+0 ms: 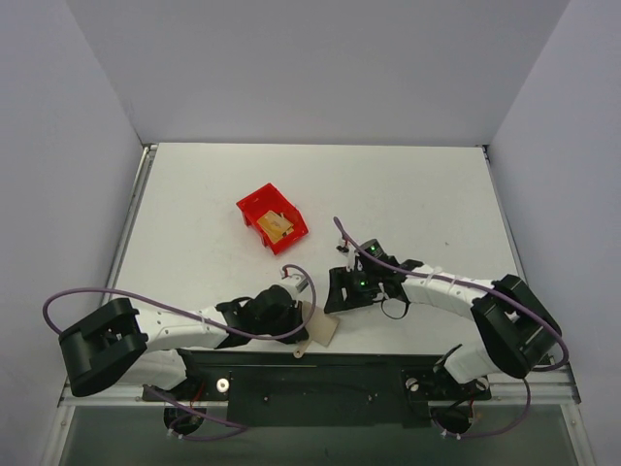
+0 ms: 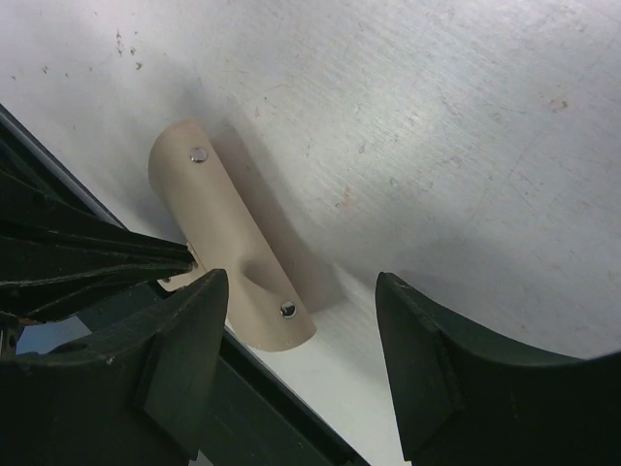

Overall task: Put the credit cards into the card holder
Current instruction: Close the card holder at the center of the board.

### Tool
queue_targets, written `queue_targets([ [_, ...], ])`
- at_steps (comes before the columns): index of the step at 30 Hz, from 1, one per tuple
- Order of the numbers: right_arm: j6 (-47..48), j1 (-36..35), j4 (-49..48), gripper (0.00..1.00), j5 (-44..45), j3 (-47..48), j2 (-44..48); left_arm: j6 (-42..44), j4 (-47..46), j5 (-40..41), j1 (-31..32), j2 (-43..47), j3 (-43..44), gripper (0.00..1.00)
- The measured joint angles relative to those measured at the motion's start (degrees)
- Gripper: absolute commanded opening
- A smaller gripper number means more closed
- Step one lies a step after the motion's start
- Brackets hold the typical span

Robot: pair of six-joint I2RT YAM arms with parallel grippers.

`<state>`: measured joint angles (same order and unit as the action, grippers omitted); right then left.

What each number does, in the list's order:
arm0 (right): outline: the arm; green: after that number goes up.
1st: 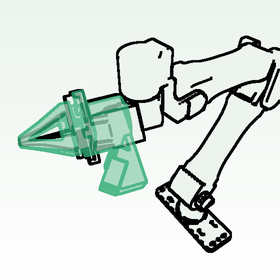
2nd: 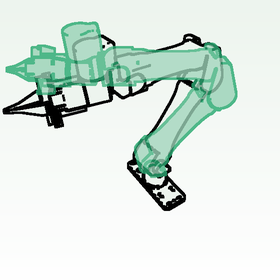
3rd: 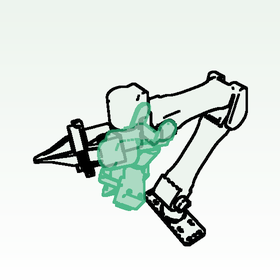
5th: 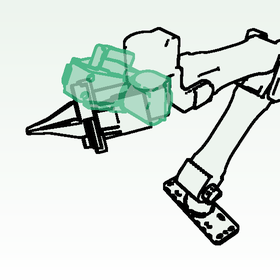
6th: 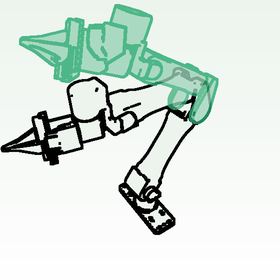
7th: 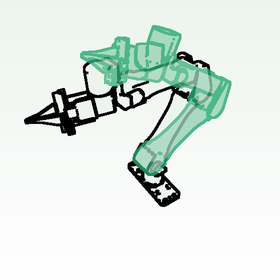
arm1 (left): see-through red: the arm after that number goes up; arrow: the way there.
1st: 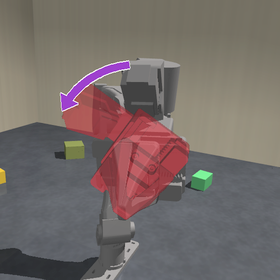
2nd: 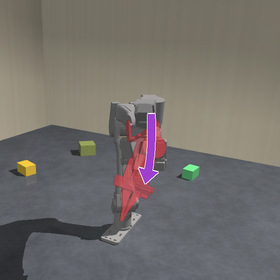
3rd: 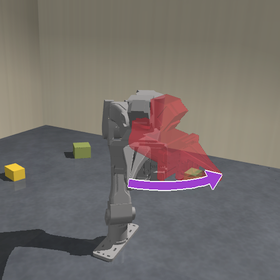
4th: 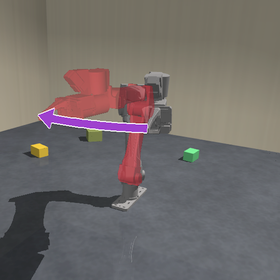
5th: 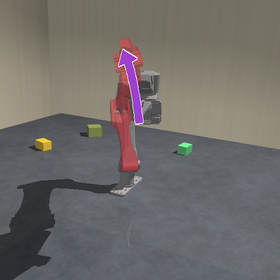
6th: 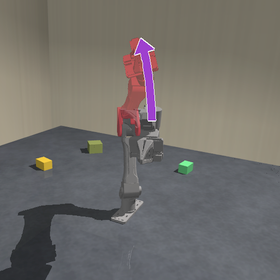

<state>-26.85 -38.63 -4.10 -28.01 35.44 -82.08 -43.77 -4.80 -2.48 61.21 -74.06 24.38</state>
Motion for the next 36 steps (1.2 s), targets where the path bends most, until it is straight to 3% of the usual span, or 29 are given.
queue_targets([
  [7,-0.4,0.0,-4.0,0.56,-6.5,-0.1,-3.8,-0.8,-1.9,-0.3,0.0,-0.7,-0.5,0.00],
  [15,-2.7,0.0,-9.9,0.48,-13.6,-0.8,-7.9,-1.1,-2.9,-0.4,0.0,-1.2,-0.7,0.00],
  [27,-3.1,0.0,-11.6,0.09,-17.5,-1.3,-8.5,-2.7,-5.0,-0.3,0.0,-1.2,-2.0,0.00],
  [32,-3.0,0.0,-11.4,0.00,-17.8,-1.3,-8.1,-3.5,-3.8,1.6,0.2,0.3,-2.2,0.00],
  [36,-2.4,-0.1,-7.9,0.00,-15.8,-1.0,-5.4,-3.6,1.5,5.8,-0.3,5.7,-2.0,0.13],
])
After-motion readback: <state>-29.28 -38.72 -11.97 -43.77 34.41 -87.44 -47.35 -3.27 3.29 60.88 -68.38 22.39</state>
